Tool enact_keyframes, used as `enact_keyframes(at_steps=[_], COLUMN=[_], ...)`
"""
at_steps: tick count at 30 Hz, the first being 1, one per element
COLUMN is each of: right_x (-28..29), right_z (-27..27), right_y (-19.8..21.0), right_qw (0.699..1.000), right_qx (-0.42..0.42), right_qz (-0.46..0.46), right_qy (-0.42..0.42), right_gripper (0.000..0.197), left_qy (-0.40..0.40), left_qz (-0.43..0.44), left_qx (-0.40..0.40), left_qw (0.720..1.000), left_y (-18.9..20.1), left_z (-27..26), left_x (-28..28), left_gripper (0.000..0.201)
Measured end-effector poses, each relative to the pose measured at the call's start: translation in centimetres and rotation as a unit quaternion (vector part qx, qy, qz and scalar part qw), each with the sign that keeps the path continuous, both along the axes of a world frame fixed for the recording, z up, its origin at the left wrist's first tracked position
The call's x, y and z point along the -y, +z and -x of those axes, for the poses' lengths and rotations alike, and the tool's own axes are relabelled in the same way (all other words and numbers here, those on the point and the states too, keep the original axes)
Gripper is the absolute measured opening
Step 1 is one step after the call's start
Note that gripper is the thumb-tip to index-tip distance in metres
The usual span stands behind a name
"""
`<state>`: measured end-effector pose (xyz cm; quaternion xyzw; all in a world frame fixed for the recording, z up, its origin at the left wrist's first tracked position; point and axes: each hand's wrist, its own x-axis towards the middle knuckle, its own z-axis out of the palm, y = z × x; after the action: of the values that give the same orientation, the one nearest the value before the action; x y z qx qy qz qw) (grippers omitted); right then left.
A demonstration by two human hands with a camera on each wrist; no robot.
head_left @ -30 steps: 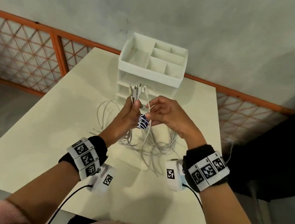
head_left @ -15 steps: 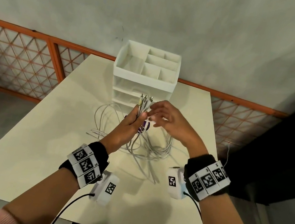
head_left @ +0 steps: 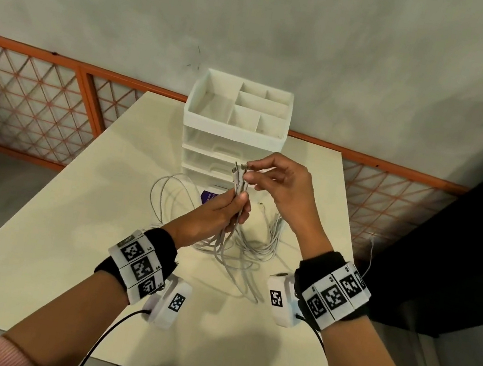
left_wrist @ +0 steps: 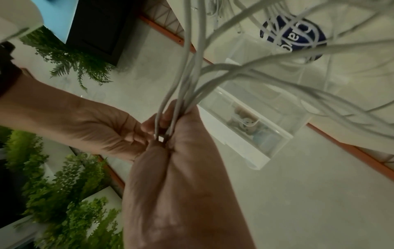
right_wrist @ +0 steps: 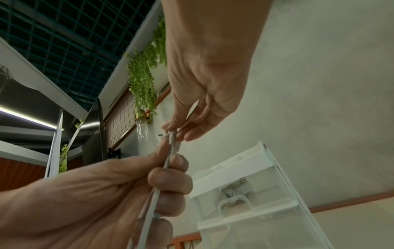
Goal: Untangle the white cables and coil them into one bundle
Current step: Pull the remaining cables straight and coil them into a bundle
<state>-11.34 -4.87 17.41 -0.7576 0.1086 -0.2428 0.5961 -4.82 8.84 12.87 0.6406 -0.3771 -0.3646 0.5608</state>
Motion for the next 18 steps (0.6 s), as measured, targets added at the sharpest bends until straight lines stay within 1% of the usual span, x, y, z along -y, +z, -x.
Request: enact_keyframes(at_steps=[2, 3, 4, 6, 7, 8, 9, 11, 13, 14, 16, 18], right_x=[0.2, 0.2, 0.2, 0.0, -0.3, -0.6, -1.1, -2.0, -2.6, -2.5, -1.9, -1.0], right_z=[0.0, 0.0, 0.2, 0.5, 0.7, 0.8, 0.9, 0.9, 0.7, 0.6, 0.3, 0.4], right_y=[0.0, -0.1, -0.3, -1.2, -1.7, -2.2, -2.7, -3.6, -4.5, -4.5, -4.4, -4.3], right_qw=[0.999, 0.999, 1.000, 0.993, 0.986, 0.976, 0.965, 0.944, 0.942, 0.943, 0.945, 0.937], right_qx=[-0.001, -0.003, -0.007, -0.030, -0.061, -0.100, -0.140, -0.194, -0.205, -0.214, -0.238, -0.270], right_qz=[0.036, 0.033, 0.007, -0.080, -0.106, -0.118, -0.119, -0.082, -0.039, -0.023, 0.043, 0.131], right_qy=[-0.014, -0.015, 0.000, 0.077, 0.116, 0.152, 0.187, 0.252, 0.263, 0.253, 0.222, 0.180], right_gripper=[0.015, 0.019, 0.031, 0.058, 0.067, 0.068, 0.063, 0.037, 0.012, 0.008, 0.020, 0.033], left_qy=[-0.007, 0.000, 0.010, 0.030, 0.039, 0.046, 0.050, 0.044, 0.042, 0.047, 0.062, 0.076], left_qz=[-0.006, -0.004, 0.003, 0.035, 0.056, 0.078, 0.102, 0.147, 0.173, 0.182, 0.199, 0.214], left_qx=[0.002, 0.003, 0.002, -0.025, -0.049, -0.076, -0.109, -0.166, -0.175, -0.172, -0.178, -0.182], left_qw=[1.000, 1.000, 1.000, 0.999, 0.996, 0.993, 0.987, 0.974, 0.968, 0.967, 0.962, 0.957], left_y=[0.2, 0.3, 0.5, 1.1, 1.5, 2.1, 2.7, 4.1, 4.9, 5.2, 5.6, 6.0], left_z=[-0.1, -0.2, -0.3, -0.5, -0.6, -0.6, -0.6, -0.7, -1.1, -1.4, -2.2, -2.8], left_x=[0.2, 0.3, 0.5, 0.8, 0.9, 1.1, 1.2, 1.3, 1.1, 0.9, 0.4, -0.1], left_gripper=[0.033, 0.033, 0.035, 0.040, 0.041, 0.041, 0.039, 0.036, 0.036, 0.036, 0.037, 0.038])
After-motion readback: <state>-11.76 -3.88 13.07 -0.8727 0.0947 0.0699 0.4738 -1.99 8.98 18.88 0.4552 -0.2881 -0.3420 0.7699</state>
